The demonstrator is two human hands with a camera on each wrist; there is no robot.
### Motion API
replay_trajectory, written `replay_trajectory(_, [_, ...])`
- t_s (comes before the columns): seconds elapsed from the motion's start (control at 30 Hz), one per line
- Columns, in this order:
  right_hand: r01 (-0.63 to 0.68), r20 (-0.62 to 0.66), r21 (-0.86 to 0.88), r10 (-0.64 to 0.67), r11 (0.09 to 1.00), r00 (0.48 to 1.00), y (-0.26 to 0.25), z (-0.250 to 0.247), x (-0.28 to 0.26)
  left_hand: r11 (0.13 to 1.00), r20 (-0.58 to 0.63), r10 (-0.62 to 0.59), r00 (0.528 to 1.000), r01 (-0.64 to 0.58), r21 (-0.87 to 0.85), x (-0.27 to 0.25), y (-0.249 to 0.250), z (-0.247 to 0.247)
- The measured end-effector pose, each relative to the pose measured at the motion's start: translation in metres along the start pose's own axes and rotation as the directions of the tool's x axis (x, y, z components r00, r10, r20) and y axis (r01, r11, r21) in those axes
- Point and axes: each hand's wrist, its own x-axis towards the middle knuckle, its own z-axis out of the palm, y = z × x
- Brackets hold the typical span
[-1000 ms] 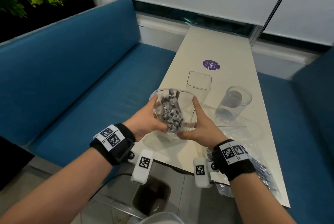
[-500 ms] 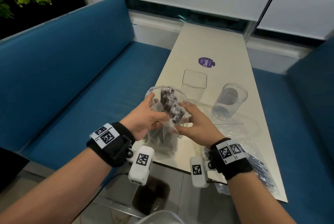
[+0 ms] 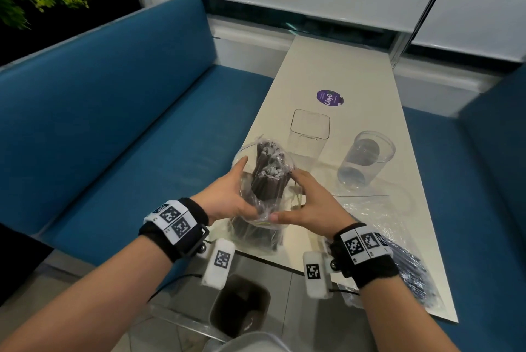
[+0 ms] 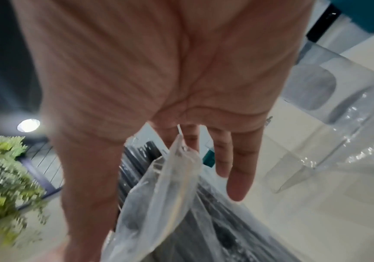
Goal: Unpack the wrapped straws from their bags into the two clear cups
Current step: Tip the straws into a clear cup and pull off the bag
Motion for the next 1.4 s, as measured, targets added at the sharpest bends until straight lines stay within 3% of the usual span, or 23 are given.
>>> replay_trajectory(0.1, [-0.019,-0.071,0.118,0.028,0.993,0.997,0.005,-0.004,-0.001,0.998,-0.013,0.055,0.998,-0.055,-0.037,0.008,-0.012,-0.004])
replay_trajectory(0.3, [0.112,-0.132,0.22,-0.084,0.969,0.988,0.003,0.006,-0.003,0.986,-0.169,0.167,0.971,-0.164,0.03,0.008,-0.012,-0.004])
replay_trajectory(0.4, [0.039,-0.072,0.165,-0.027,0.986,0.997,0.011,0.01,-0.001,0.978,-0.127,0.199,0.972,-0.187,0.097,0.011,-0.022,-0.001])
replay_trajectory(0.5, [-0.028,-0.015,0.089,0.03,0.996,0.999,0.016,0.014,0.0,0.979,-0.092,0.2,0.975,-0.202,-0.011,0.013,-0.032,0.004])
replay_trajectory(0.67, [-0.032,-0.063,0.124,0.04,0.992,0.997,0.014,0.014,0.012,0.937,-0.075,0.29,0.954,-0.299,-0.181,0.014,-0.038,0.007])
replay_trajectory(0.77, [0.027,-0.079,0.081,-0.021,0.996,0.997,0.013,0.014,0.012,0.916,-0.03,0.332,0.943,-0.33,-0.228,0.018,-0.037,0.003])
replay_trajectory(0.83, [0.028,-0.091,0.049,-0.023,0.998,0.996,0.012,0.017,0.01,0.911,-0.053,0.32,0.946,-0.323,-0.256,0.022,-0.039,0.002])
replay_trajectory(1.0, [0.07,-0.164,0.231,-0.032,0.97,0.986,0.02,0.024,0.011,0.86,-0.227,0.142,0.963,-0.234,-0.454,0.028,-0.049,0.006])
replay_trajectory(1.17, [-0.037,-0.039,0.392,0.057,0.919,0.998,0.032,0.025,0.007,0.842,-0.128,0.154,0.98,-0.198,-0.502,0.03,-0.059,0.006])
replay_trajectory(1.3, [0.014,0.103,0.145,-0.029,0.989,0.994,0.032,0.032,0.009,0.772,-0.1,0.163,0.982,-0.19,-0.606,0.028,-0.054,0.008])
replay_trajectory(1.4, [0.124,0.02,0.075,-0.126,0.989,0.992,0.013,0.046,0.017,0.761,-0.068,0.216,0.974,-0.211,-0.614,0.026,-0.049,0.014])
